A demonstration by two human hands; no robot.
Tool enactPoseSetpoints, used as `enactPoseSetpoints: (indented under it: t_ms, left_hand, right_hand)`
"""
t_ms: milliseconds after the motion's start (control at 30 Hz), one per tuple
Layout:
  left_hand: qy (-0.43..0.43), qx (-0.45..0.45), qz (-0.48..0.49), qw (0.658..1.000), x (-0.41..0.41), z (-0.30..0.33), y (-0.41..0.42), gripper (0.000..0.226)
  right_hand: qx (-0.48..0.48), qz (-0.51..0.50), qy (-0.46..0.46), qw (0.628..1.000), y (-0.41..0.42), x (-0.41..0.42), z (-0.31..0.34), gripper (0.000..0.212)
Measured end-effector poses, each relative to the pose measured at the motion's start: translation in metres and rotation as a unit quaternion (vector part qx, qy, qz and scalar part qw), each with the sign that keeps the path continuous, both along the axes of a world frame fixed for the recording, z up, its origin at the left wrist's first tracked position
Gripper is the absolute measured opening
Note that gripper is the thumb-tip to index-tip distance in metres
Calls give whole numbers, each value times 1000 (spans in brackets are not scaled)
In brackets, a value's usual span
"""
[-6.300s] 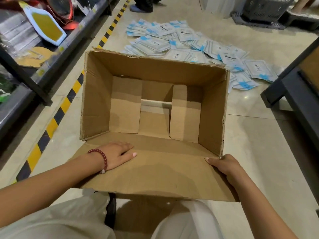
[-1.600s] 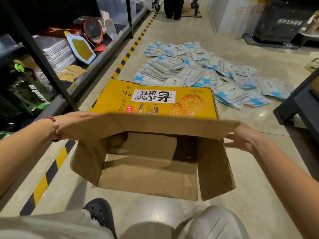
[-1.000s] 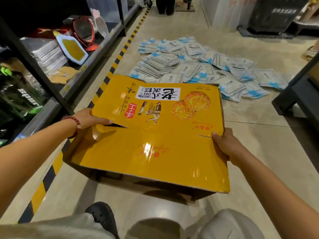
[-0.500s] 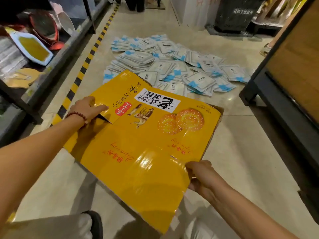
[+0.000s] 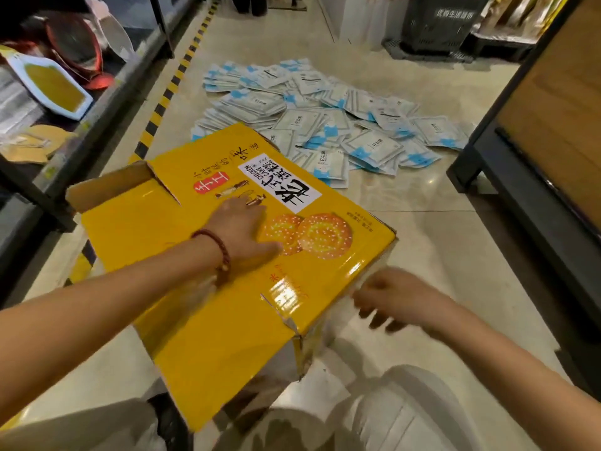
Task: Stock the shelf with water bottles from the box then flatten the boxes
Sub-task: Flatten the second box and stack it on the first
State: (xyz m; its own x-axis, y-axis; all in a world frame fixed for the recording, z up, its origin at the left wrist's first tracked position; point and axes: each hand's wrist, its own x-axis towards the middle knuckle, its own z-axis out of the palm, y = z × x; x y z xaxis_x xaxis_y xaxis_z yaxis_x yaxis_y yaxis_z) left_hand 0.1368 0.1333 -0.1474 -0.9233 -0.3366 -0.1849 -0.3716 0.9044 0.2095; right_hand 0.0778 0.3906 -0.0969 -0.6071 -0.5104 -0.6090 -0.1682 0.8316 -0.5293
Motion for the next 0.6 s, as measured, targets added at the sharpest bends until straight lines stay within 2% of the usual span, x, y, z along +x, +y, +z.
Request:
enactPoseSetpoints:
  t_ms: [33,100,167,267,367,467,600]
  left_hand:
    - [-22,14,-35,999,3,2,25,106]
    - [-109,40,-76,990,14,4,70,118]
    - [-177,28,-108,978,26,-1,97,124]
    - [-188,-14,-138,972,40,-9,114,128]
    - [-186,-33,-134,973,43,-15,117,125]
    - [-191,-25,-151,969,37,-12,110,122]
    - [-203,-35,-173,963,30,-2,95,119]
  right_hand:
    - [4,4,93,996,-5,-18,1,21]
    - [25,2,284,959,-17,-51,-2,21]
    - [53,18,367,929,-30,-78,-12,40]
    - [118,61,330,934,-44,-105,-30,55]
    - [95,64,253,961,-44,-112,-52,50]
    - [58,39,255,964,-35,-111,-71,46]
    - [73,4,251,965,-39,-111,-71,49]
